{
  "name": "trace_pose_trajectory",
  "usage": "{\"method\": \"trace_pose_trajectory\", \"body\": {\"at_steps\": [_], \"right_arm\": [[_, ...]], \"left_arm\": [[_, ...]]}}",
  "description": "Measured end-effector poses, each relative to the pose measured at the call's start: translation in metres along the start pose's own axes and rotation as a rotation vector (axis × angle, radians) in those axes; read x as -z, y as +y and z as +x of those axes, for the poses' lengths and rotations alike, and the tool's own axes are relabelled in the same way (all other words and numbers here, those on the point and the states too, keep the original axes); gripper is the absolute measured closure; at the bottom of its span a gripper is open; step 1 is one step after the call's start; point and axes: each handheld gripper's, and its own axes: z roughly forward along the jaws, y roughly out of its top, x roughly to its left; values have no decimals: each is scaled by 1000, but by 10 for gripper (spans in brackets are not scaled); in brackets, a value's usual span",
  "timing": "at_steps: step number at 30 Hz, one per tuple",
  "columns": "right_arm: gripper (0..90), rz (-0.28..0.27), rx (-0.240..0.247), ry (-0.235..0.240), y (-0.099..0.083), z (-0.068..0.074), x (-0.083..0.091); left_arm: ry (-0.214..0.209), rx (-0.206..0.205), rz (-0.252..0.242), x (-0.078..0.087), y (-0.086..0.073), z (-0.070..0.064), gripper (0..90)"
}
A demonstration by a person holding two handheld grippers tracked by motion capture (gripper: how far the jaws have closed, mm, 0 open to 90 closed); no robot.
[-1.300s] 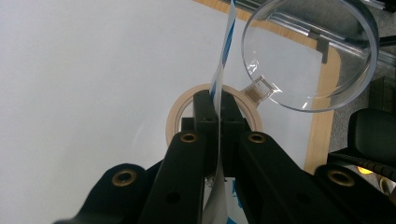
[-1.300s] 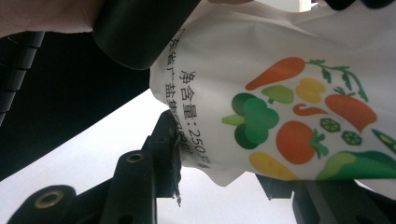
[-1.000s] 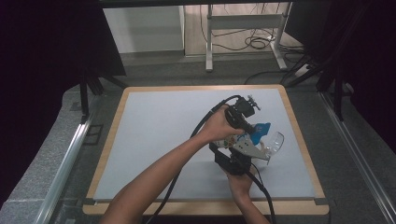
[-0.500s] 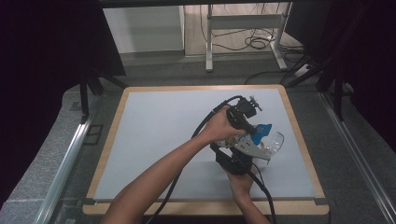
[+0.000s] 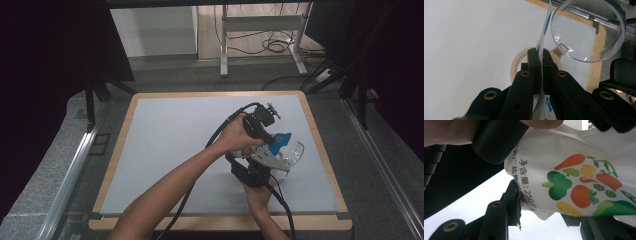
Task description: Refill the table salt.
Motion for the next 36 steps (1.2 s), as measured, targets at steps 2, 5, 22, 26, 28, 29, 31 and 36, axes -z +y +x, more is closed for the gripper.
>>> {"method": "trace_pose_trajectory", "body": {"at_steps": [2, 5, 22, 26, 28, 29, 31, 36], "right_arm": [[573, 1, -1, 1, 0, 0, 0], [573, 0, -1, -1, 0, 1, 0], [574, -14, -4, -4, 1, 0, 1], [574, -16, -2, -4, 2, 0, 1], [574, -17, -1, -4, 2, 0, 1], [574, -17, -2, -5, 2, 0, 1], [574, -17, -2, -6, 3, -1, 1], [575, -21, 3, -4, 4, 0, 0]], "left_arm": [[0, 0, 0, 0, 0, 0, 900], [-2, 3, -2, 0, -1, 0, 900], [4, -9, 3, 2, 2, -1, 900], [3, -9, 6, 2, 3, -1, 900], [4, -10, 7, 2, 3, -1, 900], [2, -6, 2, 1, 4, -1, 900], [3, -5, 3, 1, 4, -1, 900], [4, -10, 6, 3, 4, -1, 900]]}}
